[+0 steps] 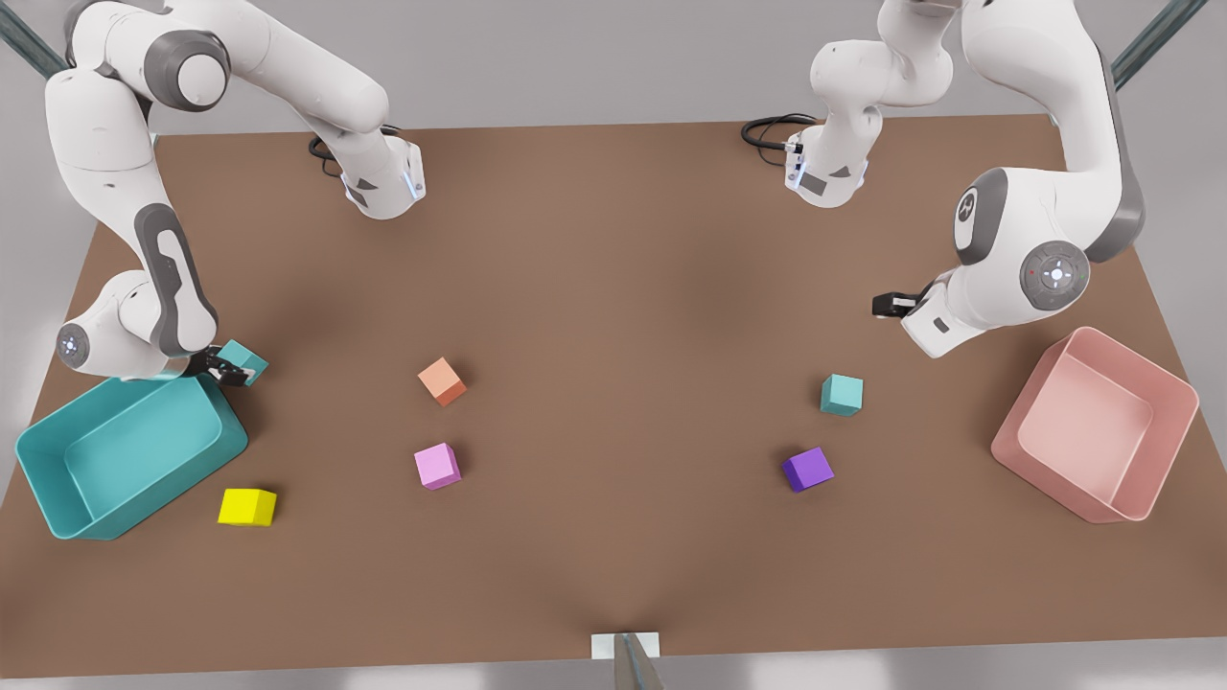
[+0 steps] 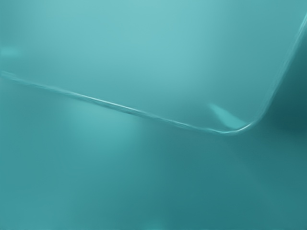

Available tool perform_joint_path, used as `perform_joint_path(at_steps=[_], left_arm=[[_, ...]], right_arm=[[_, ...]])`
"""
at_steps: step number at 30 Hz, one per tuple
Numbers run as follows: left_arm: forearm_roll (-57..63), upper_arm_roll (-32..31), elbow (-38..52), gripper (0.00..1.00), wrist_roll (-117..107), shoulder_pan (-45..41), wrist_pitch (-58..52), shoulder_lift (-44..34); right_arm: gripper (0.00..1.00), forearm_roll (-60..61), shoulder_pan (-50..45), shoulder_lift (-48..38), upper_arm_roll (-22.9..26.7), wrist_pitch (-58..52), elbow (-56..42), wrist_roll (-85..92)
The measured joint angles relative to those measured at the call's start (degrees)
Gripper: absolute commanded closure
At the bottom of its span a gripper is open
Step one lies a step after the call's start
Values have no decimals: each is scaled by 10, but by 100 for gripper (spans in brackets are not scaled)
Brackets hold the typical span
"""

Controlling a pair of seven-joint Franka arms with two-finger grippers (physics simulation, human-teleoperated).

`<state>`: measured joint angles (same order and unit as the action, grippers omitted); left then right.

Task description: Stack the two blue cubes on top of each other

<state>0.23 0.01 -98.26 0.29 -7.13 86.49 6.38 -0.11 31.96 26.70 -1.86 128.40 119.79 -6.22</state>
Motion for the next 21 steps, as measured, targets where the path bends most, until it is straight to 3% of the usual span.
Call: perform_joint_path(at_steps=[5, 11, 21], left_arm=[[0, 0, 0, 0, 0, 0, -1, 2], [0, 0, 0, 0, 0, -1, -1, 3], [0, -1, 0, 0, 0, -1, -2, 2]], right_arm=[[4, 1, 1, 2, 0, 3, 0, 6], [35, 2, 4, 6, 0, 4, -2, 14], [40, 7, 11, 0, 0, -1, -1, 38]])
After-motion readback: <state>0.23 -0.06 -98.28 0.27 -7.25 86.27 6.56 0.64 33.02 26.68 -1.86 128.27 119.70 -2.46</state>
